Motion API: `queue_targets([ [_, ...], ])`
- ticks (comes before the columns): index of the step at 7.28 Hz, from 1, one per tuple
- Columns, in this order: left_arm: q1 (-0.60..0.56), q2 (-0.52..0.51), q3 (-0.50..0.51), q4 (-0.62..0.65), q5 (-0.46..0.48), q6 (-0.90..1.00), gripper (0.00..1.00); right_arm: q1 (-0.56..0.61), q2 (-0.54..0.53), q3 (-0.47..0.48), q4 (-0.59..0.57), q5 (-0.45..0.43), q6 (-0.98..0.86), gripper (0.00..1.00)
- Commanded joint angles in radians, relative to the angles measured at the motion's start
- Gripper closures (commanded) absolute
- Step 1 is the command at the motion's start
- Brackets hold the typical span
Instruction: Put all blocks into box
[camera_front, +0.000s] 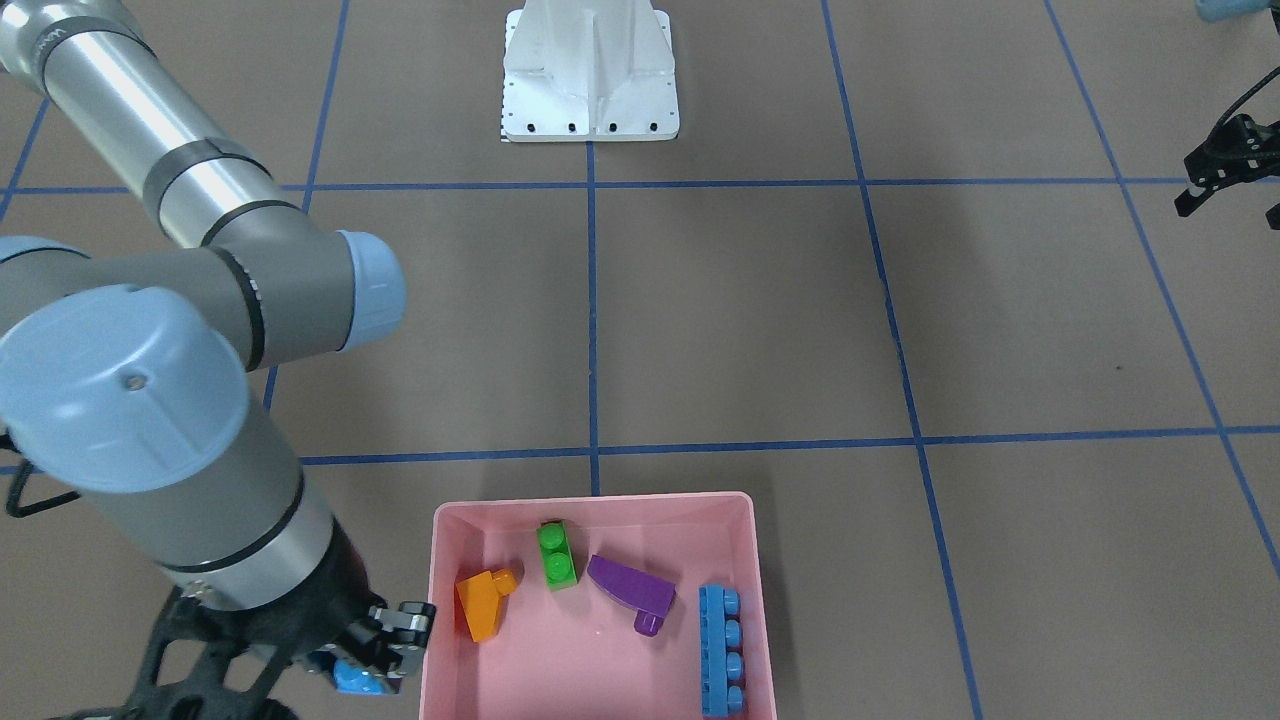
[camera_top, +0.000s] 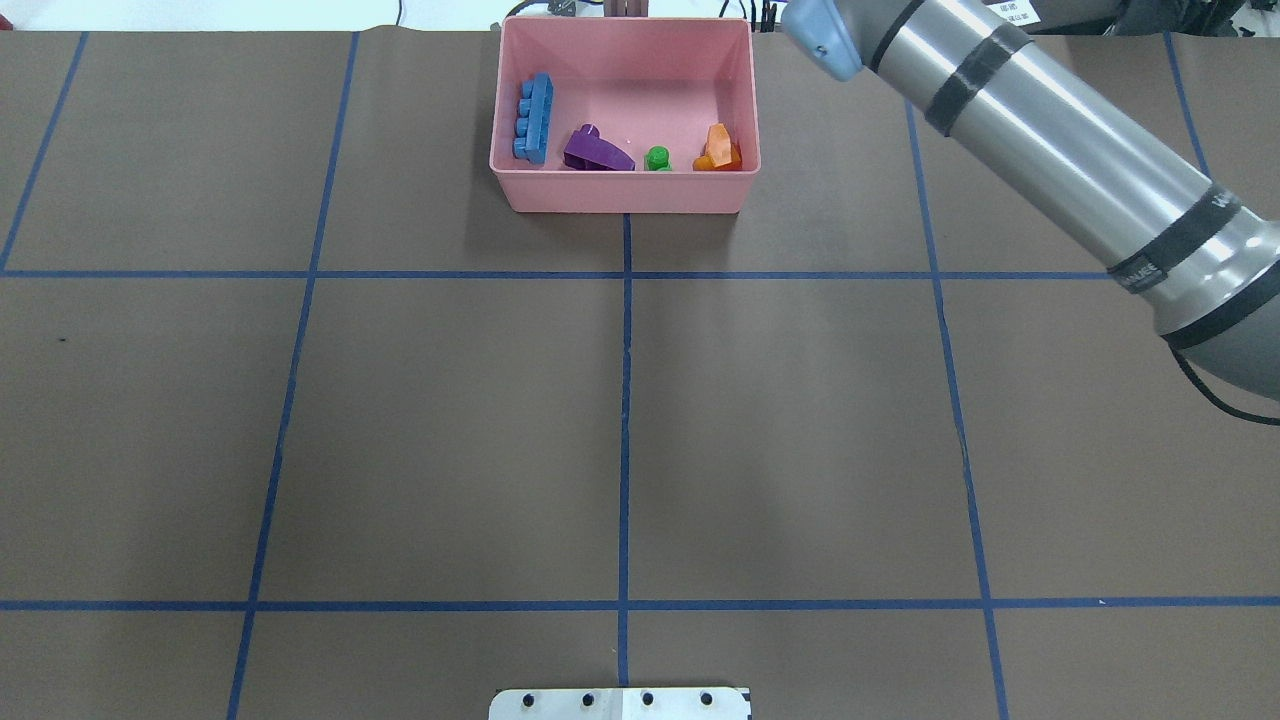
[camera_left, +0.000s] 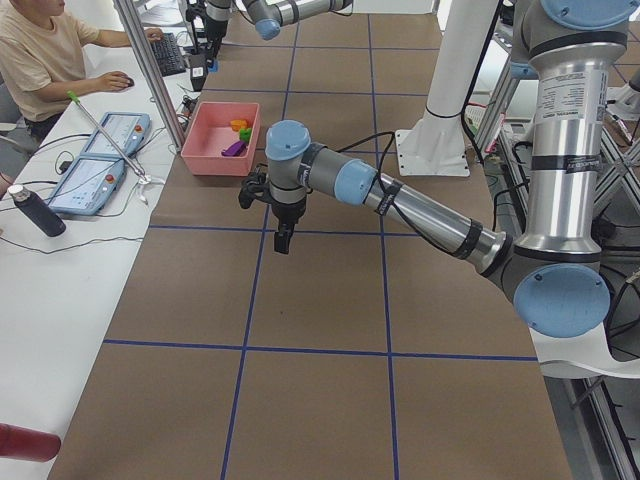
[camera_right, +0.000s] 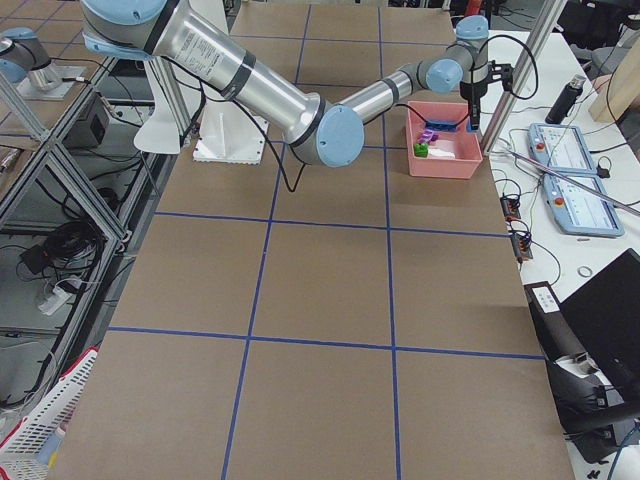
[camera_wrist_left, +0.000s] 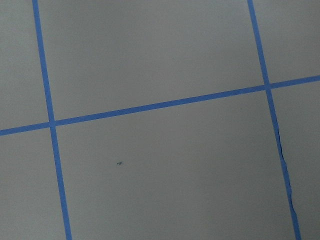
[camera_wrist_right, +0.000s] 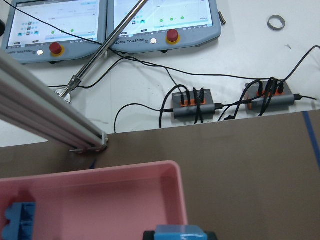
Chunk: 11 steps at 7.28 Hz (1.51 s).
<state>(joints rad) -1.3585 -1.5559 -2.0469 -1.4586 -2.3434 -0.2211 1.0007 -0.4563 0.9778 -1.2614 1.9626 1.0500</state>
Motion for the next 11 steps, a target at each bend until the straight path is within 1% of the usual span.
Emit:
queue_targets([
  [1, -0.037, 0.017, -0.002, -0.002, -0.001, 0.002, 0.00, -0.129, 0.025, -0.072, 0.167, -0.111, 0.195, 1.00],
  [2, -0.053, 0.029, -0.004, -0.005, -0.001, 0.002, 0.00, -0.145, 0.025, -0.071, 0.174, -0.129, 0.197, 0.01],
  [3, -0.056, 0.040, -0.012, -0.005, -0.001, 0.028, 0.00, -0.148, 0.012, -0.020, 0.150, -0.110, 0.193, 0.00],
  [4, -0.086, 0.066, -0.012, 0.001, 0.001, 0.131, 0.00, -0.140, -0.086, 0.165, 0.040, -0.047, 0.185, 0.00],
  [5, -0.094, 0.088, -0.012, -0.002, 0.001, 0.156, 0.00, -0.099, -0.184, 0.362, -0.125, 0.008, 0.148, 0.00],
  [6, -0.099, 0.092, -0.009, -0.003, 0.001, 0.161, 0.00, -0.076, -0.273, 0.547, -0.279, 0.022, 0.086, 0.00],
  [7, -0.105, 0.099, -0.010, 0.000, 0.003, 0.213, 0.00, -0.051, -0.397, 0.726, -0.399, 0.022, -0.023, 0.00],
  [8, -0.144, 0.138, -0.013, -0.003, 0.009, 0.222, 0.00, -0.012, -0.550, 0.877, -0.453, 0.028, -0.136, 0.00],
  [9, -0.149, 0.146, -0.010, -0.003, 0.009, 0.232, 0.00, 0.048, -0.705, 0.975, -0.458, 0.091, -0.221, 0.00],
  [10, -0.149, 0.149, -0.007, 0.001, 0.001, 0.232, 0.00, 0.149, -0.839, 1.016, -0.457, 0.175, -0.375, 0.00],
  [11, -0.151, 0.181, -0.004, -0.006, -0.002, 0.232, 0.00, 0.276, -1.001, 1.054, -0.454, 0.246, -0.579, 0.00],
])
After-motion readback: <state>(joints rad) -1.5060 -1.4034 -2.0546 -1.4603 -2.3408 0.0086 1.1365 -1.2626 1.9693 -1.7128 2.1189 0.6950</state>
